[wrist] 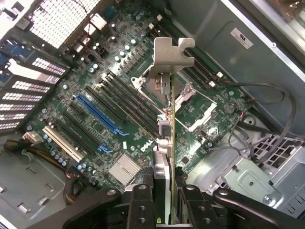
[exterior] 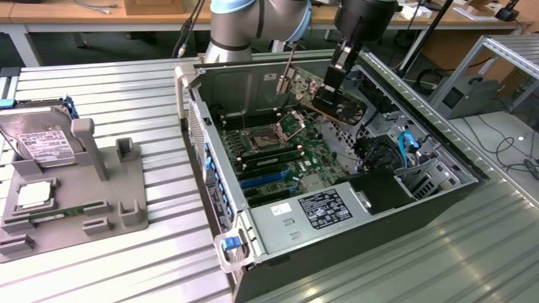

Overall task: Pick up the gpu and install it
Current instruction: 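Insert the gpu into the slot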

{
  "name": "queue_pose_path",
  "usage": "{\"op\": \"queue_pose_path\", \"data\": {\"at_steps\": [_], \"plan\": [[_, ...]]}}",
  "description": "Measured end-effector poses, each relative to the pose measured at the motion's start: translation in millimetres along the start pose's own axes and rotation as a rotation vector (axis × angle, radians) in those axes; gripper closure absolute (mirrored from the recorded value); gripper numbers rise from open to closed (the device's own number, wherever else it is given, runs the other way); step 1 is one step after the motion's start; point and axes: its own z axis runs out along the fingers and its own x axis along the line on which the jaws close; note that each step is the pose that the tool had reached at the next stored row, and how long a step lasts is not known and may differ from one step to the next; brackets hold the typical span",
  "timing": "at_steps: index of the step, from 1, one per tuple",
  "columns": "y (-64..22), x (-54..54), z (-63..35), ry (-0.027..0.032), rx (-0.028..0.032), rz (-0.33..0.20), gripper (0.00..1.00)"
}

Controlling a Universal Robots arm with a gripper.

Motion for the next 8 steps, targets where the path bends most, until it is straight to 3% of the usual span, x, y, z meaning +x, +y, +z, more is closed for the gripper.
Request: {"op": "queue_pose_path", "data": {"at_steps": [8], "plan": [[0.0, 0.0, 0.1, 0.0013, -0.0002, -0.068, 0.73]]}}
